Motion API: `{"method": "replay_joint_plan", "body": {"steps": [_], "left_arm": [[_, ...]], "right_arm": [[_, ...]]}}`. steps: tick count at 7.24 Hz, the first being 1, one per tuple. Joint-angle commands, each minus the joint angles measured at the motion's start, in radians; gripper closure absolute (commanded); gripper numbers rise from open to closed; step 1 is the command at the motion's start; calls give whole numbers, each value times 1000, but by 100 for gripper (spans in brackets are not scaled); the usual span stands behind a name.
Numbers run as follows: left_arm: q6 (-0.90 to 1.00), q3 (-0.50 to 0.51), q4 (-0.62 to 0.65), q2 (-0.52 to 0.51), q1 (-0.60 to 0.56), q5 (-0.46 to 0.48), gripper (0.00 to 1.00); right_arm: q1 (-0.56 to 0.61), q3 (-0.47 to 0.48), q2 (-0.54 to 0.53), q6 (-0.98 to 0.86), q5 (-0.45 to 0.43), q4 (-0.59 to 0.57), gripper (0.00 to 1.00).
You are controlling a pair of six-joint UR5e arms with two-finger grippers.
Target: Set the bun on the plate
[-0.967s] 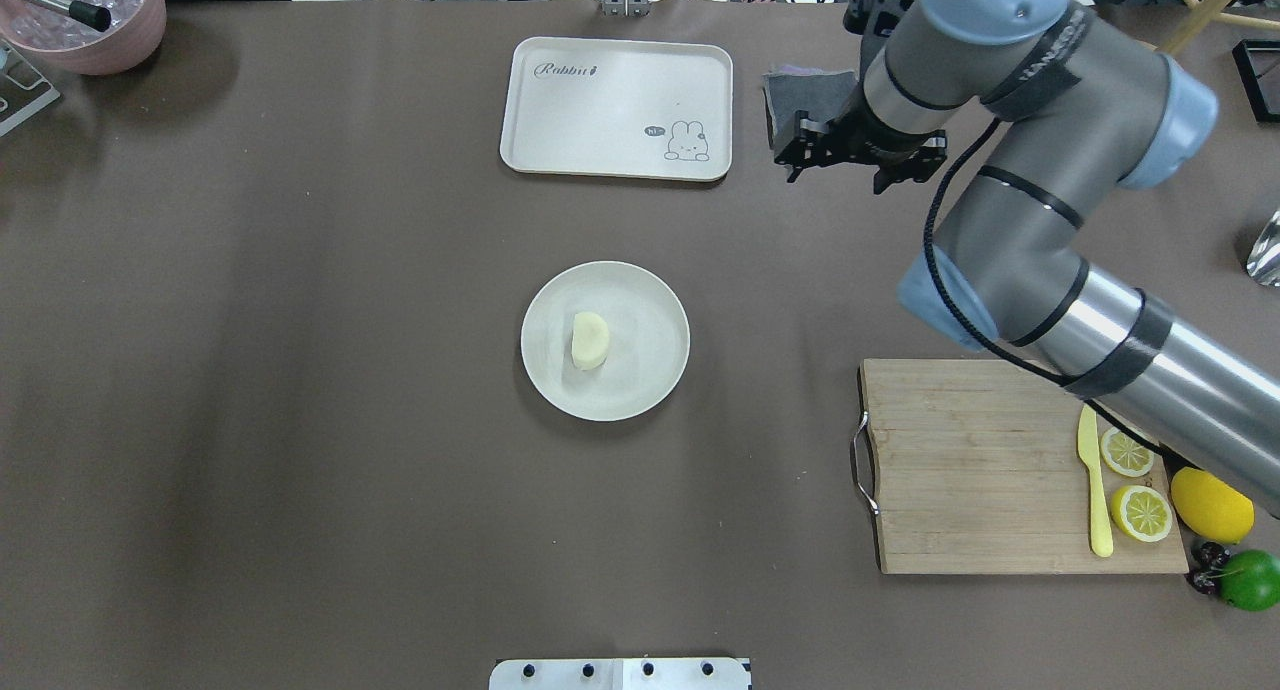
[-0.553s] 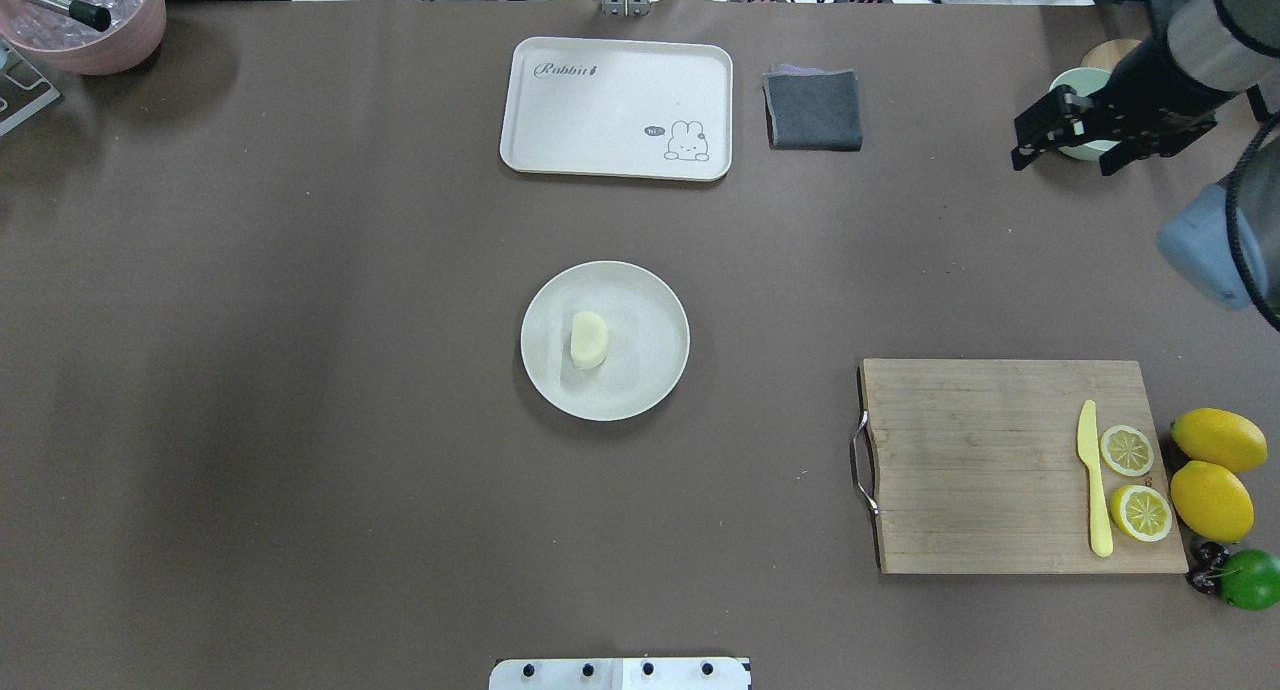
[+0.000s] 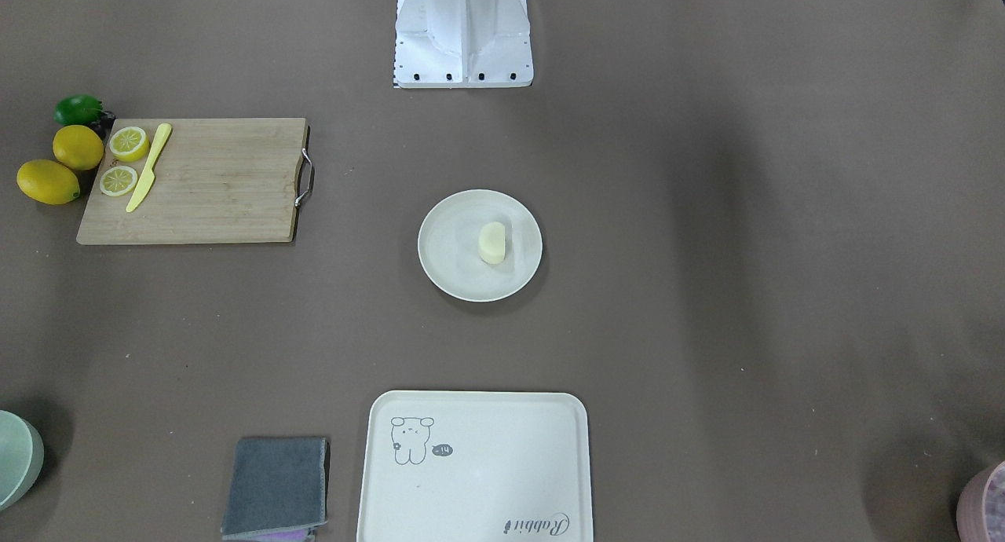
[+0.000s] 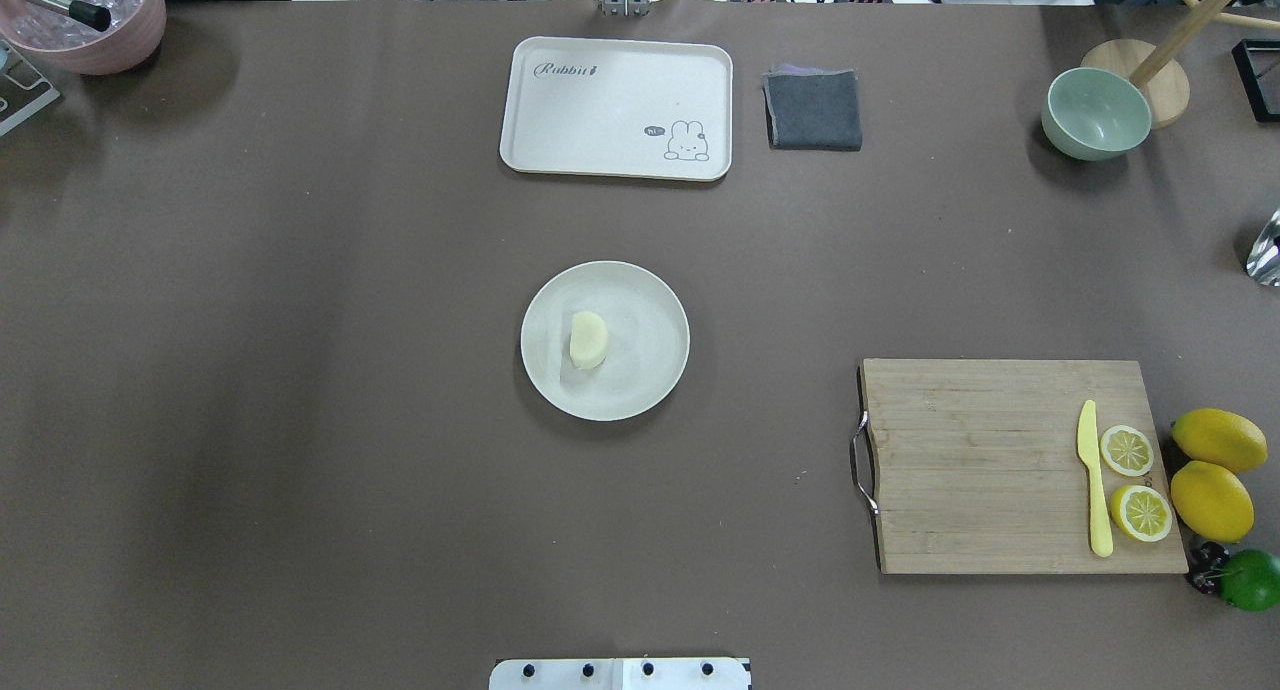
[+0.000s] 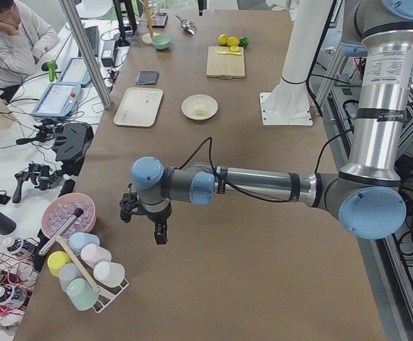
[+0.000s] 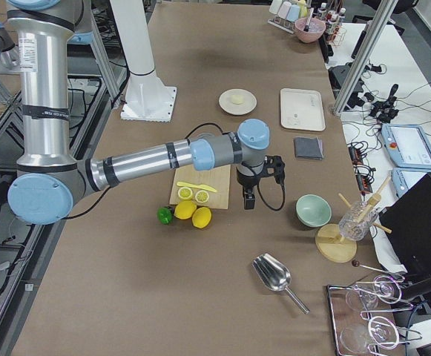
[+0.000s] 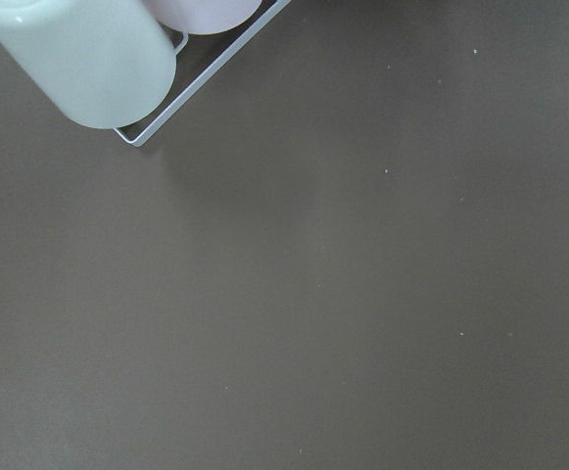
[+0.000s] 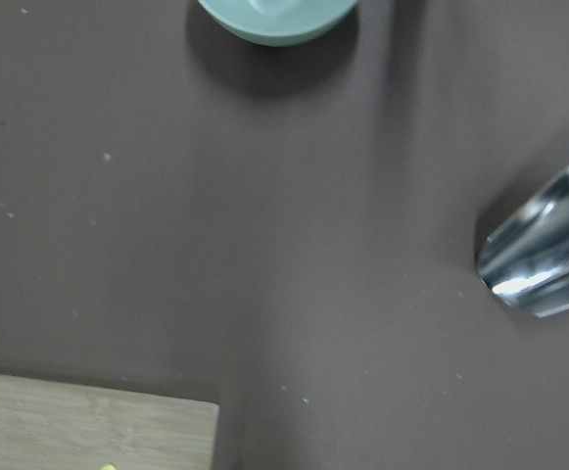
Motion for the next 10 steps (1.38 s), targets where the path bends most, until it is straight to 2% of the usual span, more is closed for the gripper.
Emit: {"method": "replay_joint_plan", "body": {"steps": [1, 3, 5, 10], "left_arm": [[-7, -5, -14, 7, -1, 0, 2], [-9, -5, -14, 7, -1, -1, 2], [-9, -3, -14, 7, -1, 0, 2], [-9, -5, -14, 7, -2, 0, 2]], "right_arm": [[41, -55, -95, -43, 5, -1, 0], [82, -91, -99, -46, -4, 7, 0], [172, -79, -91, -48, -9, 1, 0], [179, -80, -109, -48, -11, 10, 0]]}}
